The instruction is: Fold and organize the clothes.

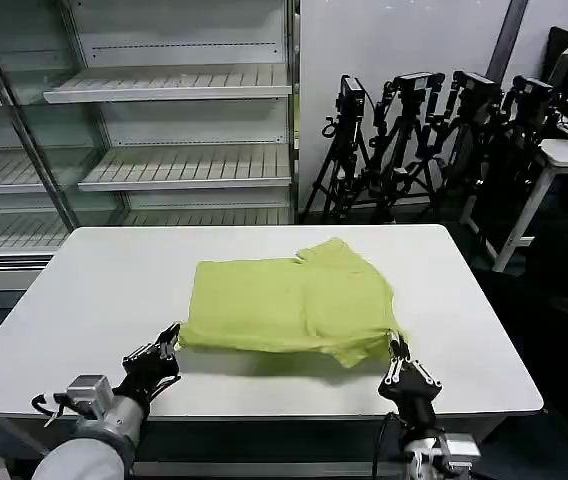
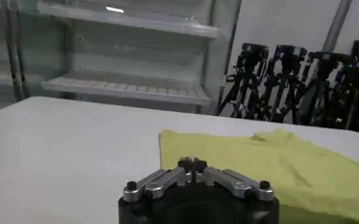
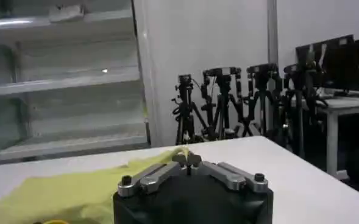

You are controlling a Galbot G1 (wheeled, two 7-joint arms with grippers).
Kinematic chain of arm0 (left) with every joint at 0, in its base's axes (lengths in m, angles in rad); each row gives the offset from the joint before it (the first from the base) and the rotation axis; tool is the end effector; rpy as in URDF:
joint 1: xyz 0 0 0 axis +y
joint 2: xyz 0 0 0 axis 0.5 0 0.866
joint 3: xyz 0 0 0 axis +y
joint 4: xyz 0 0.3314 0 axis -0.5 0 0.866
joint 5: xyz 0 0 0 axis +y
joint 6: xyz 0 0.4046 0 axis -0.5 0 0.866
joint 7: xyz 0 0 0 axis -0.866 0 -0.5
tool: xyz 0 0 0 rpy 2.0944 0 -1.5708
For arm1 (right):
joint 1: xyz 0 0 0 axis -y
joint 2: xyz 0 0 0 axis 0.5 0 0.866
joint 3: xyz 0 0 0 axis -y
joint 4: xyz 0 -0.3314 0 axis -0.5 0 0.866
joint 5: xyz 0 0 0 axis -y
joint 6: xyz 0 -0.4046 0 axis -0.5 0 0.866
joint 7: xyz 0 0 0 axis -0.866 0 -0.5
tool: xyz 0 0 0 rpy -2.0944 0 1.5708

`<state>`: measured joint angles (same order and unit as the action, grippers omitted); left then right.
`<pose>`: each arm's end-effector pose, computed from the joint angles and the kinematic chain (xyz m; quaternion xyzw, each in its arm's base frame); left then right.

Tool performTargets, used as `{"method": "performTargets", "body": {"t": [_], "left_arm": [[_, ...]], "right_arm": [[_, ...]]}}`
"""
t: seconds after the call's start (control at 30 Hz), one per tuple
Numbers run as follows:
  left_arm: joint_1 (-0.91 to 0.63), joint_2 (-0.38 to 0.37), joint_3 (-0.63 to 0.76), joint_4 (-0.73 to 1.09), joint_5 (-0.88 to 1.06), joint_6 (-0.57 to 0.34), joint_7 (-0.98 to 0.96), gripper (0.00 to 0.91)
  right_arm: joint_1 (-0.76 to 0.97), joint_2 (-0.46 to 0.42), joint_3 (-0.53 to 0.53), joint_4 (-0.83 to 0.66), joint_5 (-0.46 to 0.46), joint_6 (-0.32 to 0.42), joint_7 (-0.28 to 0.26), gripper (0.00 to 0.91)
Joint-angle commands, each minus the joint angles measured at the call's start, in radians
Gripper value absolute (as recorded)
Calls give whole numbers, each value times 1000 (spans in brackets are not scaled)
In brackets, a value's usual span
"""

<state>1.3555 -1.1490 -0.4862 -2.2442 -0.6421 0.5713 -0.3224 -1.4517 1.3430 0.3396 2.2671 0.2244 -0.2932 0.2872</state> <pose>0.2778 0.0216 -0.1693 -0.0381 -0.9844 0.0599 0.1613 0.2479 0.0391 -0.1963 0.0156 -0.9988 -0.0343 0.0323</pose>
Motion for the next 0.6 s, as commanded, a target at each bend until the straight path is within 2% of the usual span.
{"method": "performTargets", "body": {"t": [0.03, 0.3, 0.6], "left_arm": [[-138, 3, 32, 146, -5, 0, 5, 20], [-157, 2, 54, 189, 27, -1, 5, 20], [-147, -4, 89, 207, 112, 5, 32, 20]], "right_arm": [[206, -88, 10, -134, 95, -34, -1, 0], [296, -118, -32, -231, 103, -72, -17, 0], [346, -103, -74, -345, 48, -79, -32, 0]]}}
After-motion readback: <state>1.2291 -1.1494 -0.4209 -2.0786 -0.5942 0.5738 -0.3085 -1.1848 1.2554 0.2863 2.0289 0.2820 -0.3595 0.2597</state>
